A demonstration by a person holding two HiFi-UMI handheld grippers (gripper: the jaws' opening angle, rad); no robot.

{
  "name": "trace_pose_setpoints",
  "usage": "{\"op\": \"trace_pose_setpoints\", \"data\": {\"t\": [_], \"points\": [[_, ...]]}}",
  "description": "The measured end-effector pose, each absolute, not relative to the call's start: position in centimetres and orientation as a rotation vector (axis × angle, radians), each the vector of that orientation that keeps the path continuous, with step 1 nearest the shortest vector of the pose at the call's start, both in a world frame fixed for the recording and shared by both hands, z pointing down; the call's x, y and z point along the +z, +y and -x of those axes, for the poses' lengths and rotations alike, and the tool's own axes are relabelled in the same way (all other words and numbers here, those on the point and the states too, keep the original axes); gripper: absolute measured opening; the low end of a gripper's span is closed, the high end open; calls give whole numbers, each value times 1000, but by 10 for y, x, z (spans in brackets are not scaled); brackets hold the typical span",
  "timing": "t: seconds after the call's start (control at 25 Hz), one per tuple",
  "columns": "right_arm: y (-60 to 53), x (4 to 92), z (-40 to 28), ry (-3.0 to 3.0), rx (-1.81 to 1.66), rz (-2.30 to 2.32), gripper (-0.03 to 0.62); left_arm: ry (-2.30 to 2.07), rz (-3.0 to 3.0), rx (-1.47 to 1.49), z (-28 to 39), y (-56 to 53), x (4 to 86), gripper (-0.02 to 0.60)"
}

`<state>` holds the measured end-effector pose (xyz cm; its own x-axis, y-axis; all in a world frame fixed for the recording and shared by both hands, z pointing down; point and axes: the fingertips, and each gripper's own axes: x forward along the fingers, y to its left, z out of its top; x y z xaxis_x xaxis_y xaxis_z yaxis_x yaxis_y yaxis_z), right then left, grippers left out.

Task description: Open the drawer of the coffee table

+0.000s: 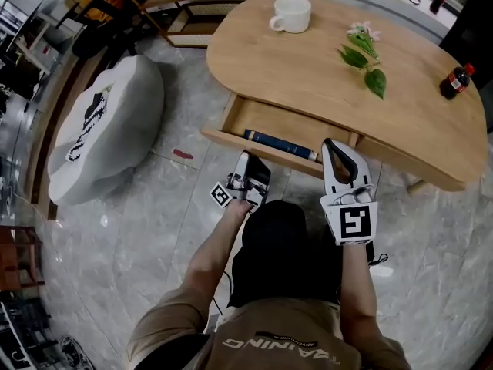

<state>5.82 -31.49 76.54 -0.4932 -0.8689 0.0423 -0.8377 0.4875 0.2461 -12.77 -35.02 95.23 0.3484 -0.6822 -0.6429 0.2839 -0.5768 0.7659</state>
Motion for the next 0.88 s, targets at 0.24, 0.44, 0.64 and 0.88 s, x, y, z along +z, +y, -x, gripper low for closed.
{"op": "trace_pose_setpoints", "data": {"t": [0.24,0.44,0.64,0.88], "points": [[-308,759,-61,-2572,-307,-1483,5,-335,-1737,-1365,132,-331,952,207],[-305,759,-65,-2587,-301,-1490,4,-331,-1745,-1367,138,-320,955,204],[-301,760,-61,-2588,-306,-1469,3,-313,-1748,-1384,139,-316,954,199],[-303,773,-63,-2606,-195,-1469,5,-266,-1761,-1374,138,-316,966,196]]}}
